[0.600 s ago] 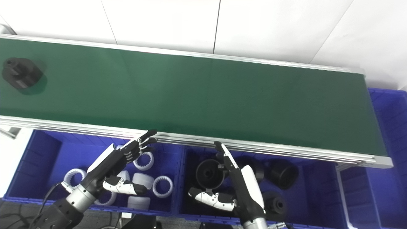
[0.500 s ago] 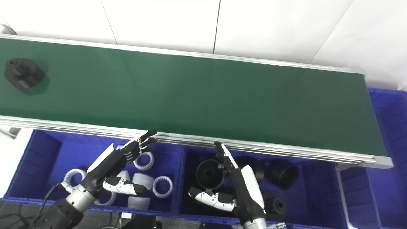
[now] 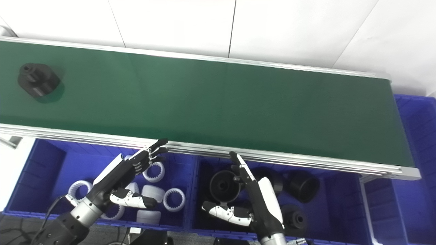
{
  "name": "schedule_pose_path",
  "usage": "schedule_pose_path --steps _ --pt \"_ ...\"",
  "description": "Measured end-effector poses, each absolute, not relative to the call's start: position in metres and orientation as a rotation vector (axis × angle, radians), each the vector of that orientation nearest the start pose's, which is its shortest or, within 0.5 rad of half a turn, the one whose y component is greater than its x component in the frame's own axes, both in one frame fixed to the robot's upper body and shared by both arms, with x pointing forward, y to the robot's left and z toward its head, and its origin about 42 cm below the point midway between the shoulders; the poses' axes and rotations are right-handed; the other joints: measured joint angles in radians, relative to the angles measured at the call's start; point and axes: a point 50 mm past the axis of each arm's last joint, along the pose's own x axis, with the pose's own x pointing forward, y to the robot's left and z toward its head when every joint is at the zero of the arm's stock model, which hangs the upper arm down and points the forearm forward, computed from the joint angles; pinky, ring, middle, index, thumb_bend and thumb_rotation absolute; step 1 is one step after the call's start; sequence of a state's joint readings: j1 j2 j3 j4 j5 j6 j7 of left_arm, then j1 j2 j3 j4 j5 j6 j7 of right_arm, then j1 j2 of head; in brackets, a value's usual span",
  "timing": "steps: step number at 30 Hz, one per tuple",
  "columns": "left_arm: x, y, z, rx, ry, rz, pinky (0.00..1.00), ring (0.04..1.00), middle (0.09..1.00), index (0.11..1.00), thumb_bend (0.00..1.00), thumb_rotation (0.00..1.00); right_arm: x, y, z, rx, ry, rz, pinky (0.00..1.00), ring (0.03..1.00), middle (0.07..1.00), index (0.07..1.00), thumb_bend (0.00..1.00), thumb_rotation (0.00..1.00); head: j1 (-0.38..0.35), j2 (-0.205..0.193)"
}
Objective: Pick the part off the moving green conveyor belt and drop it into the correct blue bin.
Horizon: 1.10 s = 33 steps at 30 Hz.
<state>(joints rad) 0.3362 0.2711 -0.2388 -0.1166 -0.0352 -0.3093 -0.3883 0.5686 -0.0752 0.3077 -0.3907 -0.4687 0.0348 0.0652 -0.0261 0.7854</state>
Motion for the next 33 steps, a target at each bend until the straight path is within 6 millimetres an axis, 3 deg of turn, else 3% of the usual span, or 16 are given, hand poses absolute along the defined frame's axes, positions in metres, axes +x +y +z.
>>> schedule_pose_path --steps 1,2,3,4,9,17,33 --pt "0.15 0.224 0.066 0.154 -0.028 -0.613 0.86 0.934 0.971 0.941 0.74 0.45 0.095 -0.172 0.092 -0.418 0.184 0.26 0.78 0.879 0.927 0.95 0.79 0.33 0.073 -0.043" --pt "0.149 0.223 0.063 0.15 -0.027 -0.612 0.86 0.934 0.97 0.94 0.74 0.45 0.094 -0.173 0.09 -0.417 0.189 0.26 0.79 0.879 0.927 0.949 0.79 0.33 0.074 -0.043" --pt "0.148 0.222 0.06 0.151 -0.025 -0.613 0.88 0.942 0.966 0.94 0.74 0.47 0.094 -0.175 0.089 -0.415 0.193 0.259 0.79 0.882 0.932 0.954 0.77 0.33 0.177 -0.095" --pt "0.147 0.22 0.055 0.168 -0.023 -0.617 0.88 0.942 0.963 0.936 0.74 0.48 0.093 -0.178 0.087 -0.416 0.199 0.257 0.79 0.888 0.939 0.961 0.77 0.33 0.213 -0.113" --pt "0.141 0.198 0.046 0.203 -0.018 -0.623 0.84 0.907 0.934 0.907 0.74 0.43 0.086 -0.193 0.067 -0.425 0.243 0.276 0.83 0.922 0.969 0.996 0.73 0.36 0.322 -0.195" --pt "0.144 0.188 0.043 0.253 -0.02 -0.611 0.79 0.877 0.912 0.882 0.8 0.42 0.094 -0.197 0.062 -0.414 0.205 0.285 0.86 0.951 0.995 1.0 0.7 0.34 0.35 -0.255" --pt "0.147 0.187 0.036 0.274 -0.001 -0.599 0.78 0.866 0.906 0.874 0.82 0.4 0.097 -0.198 0.06 -0.38 0.143 0.261 0.87 0.955 0.998 1.0 0.67 0.29 0.299 -0.276"
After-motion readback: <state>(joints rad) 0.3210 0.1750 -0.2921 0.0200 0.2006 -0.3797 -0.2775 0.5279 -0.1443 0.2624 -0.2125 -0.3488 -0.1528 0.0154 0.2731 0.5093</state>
